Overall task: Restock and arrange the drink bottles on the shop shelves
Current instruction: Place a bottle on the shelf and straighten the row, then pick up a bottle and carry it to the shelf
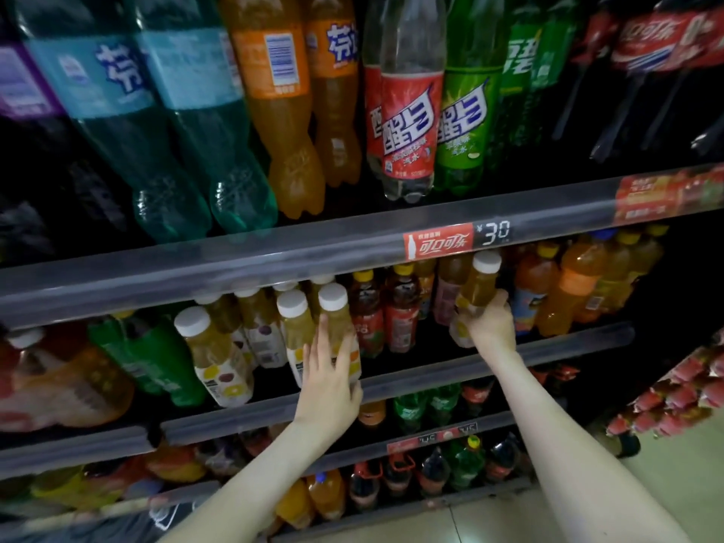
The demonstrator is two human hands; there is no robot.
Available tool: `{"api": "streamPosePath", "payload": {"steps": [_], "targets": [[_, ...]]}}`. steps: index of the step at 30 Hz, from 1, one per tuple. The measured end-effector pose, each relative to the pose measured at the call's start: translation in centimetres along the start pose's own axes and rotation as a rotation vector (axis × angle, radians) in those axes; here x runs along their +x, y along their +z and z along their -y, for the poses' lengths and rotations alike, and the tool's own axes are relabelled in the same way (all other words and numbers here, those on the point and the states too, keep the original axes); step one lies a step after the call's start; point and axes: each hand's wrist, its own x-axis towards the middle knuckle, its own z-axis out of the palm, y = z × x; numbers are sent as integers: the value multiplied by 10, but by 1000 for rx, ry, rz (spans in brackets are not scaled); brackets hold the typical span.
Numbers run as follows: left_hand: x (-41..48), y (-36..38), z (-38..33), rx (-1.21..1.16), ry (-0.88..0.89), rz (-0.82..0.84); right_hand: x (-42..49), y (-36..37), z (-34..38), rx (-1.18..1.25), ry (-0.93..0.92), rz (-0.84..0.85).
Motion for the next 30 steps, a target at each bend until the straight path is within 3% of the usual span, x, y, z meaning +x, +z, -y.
{"api": "streamPosePath", "payload": {"steps": [5,10,18,24,27,30], "targets": [[-9,-14,9,-50,64,32,-27,-1,-5,59,-95,-61],[-32,-26,42,9,20,-90,-85,-7,9,203,-202,-57],[-60,-51,93,147,-213,-219,-182,4,60,284,-296,213],[-68,-73,127,192,-254,-49,-244,61,91,274,-393,428],[-72,-87,133,129,-236,133,-262,96,107,249,-412,447],[-76,-96,140,80,-185,184,-270,125,118,253,-378,416]]}}
